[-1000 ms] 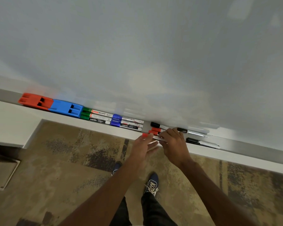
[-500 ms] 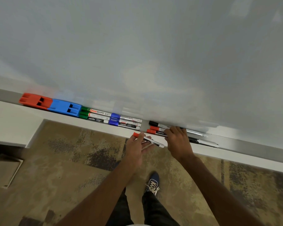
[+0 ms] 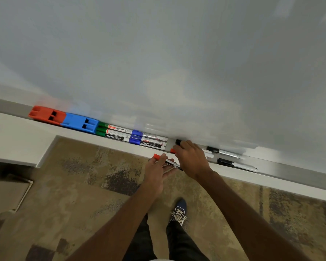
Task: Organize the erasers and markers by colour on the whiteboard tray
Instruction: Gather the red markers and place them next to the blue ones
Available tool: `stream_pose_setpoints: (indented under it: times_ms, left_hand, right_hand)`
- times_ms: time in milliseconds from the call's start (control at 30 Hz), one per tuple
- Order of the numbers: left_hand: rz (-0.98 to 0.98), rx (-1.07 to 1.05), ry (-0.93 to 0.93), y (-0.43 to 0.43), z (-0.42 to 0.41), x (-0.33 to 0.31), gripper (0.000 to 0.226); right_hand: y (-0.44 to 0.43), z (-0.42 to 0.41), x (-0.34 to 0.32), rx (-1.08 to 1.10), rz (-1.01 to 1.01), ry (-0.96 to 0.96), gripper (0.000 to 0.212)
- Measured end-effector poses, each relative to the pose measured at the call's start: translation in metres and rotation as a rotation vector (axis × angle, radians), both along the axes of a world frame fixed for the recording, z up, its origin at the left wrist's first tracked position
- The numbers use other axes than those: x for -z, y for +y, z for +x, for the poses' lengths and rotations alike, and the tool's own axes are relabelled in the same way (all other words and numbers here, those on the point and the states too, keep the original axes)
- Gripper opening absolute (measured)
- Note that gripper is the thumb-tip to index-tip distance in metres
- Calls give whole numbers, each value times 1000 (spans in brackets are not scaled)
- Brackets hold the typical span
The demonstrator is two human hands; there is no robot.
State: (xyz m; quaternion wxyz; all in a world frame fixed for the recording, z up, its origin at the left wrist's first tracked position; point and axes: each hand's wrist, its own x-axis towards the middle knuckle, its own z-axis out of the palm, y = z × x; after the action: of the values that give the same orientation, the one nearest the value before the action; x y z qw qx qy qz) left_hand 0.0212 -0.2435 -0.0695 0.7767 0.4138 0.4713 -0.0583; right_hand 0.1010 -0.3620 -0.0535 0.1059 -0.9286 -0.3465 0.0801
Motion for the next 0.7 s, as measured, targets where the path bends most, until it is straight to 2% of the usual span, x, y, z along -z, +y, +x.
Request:
stream_pose_setpoints:
  times_ms: [100, 300, 400, 433, 500, 700]
  left_hand:
    - [-7, -1, -4, 4, -2, 2, 22]
    - [6, 14, -23, 7, -2, 0, 30]
    - [-11, 37, -51, 4, 1, -5, 37]
    - [-12, 48, -67, 2, 2, -7, 38]
    - [-18, 68, -102, -2, 4, -11, 38]
    - [-262, -18, -217, -3, 2, -16, 38]
  right_hand:
    - [8, 1, 2, 17, -58, 54, 19]
    - [12, 2, -2, 75, 33, 54, 18]
    - [10, -3, -12, 28, 69, 1, 33]
    - [10, -5, -15, 22, 84, -29, 31]
    - [11, -9, -18, 36, 124, -62, 14]
    - [19, -13, -25, 142, 296, 151, 17]
